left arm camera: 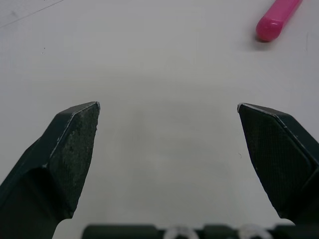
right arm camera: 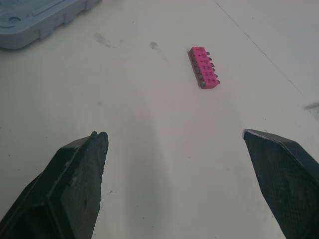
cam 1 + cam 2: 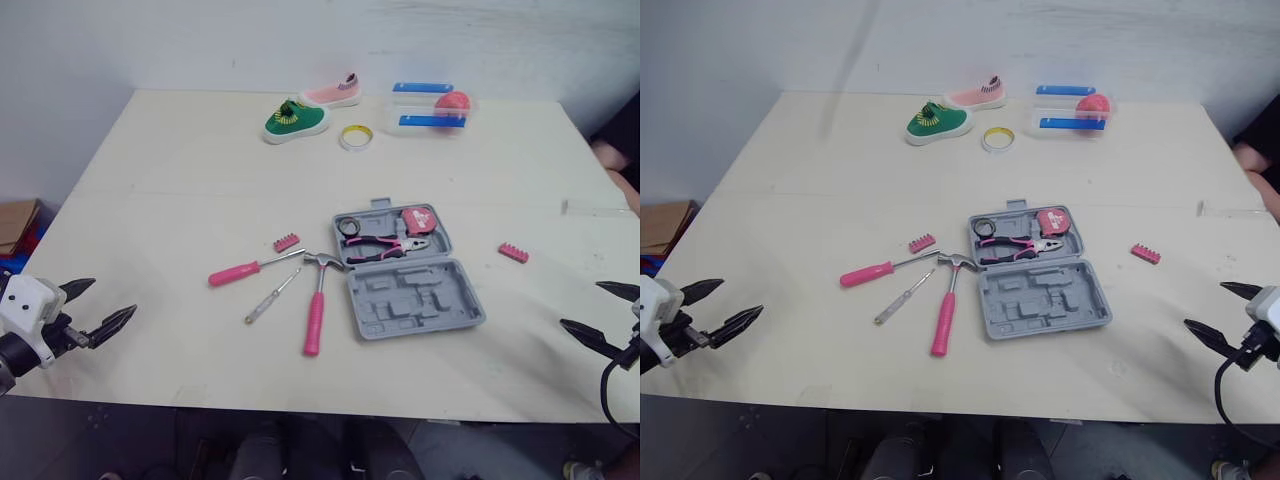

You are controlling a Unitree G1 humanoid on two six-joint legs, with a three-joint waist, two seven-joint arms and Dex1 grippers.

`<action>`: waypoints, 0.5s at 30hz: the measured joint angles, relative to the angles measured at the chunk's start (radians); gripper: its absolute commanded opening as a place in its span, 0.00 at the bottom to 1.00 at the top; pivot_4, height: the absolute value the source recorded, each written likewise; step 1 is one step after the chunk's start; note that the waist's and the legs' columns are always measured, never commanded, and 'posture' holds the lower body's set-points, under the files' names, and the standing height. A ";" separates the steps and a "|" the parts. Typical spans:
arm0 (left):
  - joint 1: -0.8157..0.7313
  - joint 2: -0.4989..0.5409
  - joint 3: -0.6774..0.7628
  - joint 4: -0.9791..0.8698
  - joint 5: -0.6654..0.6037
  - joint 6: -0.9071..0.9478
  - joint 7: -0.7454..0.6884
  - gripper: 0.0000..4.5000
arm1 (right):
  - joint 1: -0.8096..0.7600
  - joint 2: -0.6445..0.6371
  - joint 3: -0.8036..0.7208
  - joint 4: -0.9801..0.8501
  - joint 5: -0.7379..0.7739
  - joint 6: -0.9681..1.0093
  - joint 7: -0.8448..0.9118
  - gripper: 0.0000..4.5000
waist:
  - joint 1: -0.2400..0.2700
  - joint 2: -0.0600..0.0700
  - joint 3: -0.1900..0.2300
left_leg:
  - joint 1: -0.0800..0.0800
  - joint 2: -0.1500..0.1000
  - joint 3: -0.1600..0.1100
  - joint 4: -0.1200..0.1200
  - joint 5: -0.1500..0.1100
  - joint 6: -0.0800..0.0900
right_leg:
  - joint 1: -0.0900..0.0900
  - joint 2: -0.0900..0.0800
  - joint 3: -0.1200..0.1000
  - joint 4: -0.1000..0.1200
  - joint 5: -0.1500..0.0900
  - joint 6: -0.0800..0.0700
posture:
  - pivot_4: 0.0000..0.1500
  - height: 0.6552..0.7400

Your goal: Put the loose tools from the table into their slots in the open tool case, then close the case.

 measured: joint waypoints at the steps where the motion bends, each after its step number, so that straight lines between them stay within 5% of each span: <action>1: 0.000 0.000 0.000 0.000 0.000 -0.001 0.000 0.99 | 0.000 0.000 0.000 0.000 0.000 -0.001 0.000 1.00 | 0.000 0.000 0.000 | 0.000 0.000 0.000 0.000 0.000 0.000 | 0.000 0.000 0.000 0.000 0.000 0.000 | 1.00 1.00; 15: -0.030 -0.013 -0.017 -0.027 0.000 -0.009 0.001 0.99 | -0.072 0.007 0.034 0.117 0.000 -0.060 0.004 1.00 | 0.000 0.000 0.000 | 0.000 0.000 0.001 0.000 0.000 0.000 | 0.000 0.000 0.000 0.001 0.000 0.000 | 1.00 1.00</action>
